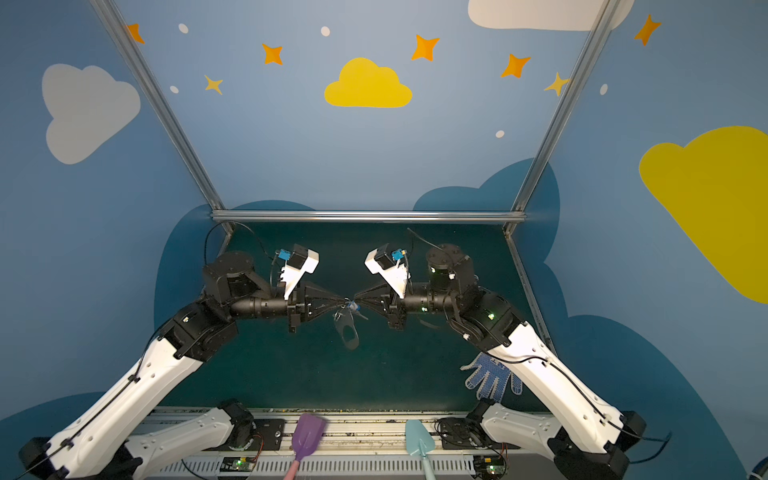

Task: Put the keys on the keyring

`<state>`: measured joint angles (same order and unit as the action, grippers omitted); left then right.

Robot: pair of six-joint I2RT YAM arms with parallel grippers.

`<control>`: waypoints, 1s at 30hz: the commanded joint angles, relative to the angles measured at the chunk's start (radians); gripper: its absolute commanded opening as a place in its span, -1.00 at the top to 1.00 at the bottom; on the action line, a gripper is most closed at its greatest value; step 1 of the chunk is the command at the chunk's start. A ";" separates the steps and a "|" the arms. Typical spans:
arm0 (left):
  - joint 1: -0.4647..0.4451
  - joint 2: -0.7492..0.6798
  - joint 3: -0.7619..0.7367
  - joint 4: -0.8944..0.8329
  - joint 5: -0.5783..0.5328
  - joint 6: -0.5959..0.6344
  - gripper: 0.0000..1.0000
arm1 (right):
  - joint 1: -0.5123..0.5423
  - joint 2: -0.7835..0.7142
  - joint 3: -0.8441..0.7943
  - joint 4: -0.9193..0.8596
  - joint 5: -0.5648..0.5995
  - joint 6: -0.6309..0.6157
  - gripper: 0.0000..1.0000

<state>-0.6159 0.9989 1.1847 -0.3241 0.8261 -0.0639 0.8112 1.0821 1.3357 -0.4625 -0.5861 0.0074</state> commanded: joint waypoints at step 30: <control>-0.001 -0.033 -0.015 0.094 0.012 -0.028 0.93 | -0.022 -0.023 -0.110 0.236 -0.117 0.177 0.60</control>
<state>-0.6163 0.9779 1.1698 -0.2687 0.8253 -0.0868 0.7914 1.0515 1.2415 -0.2859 -0.6506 0.1509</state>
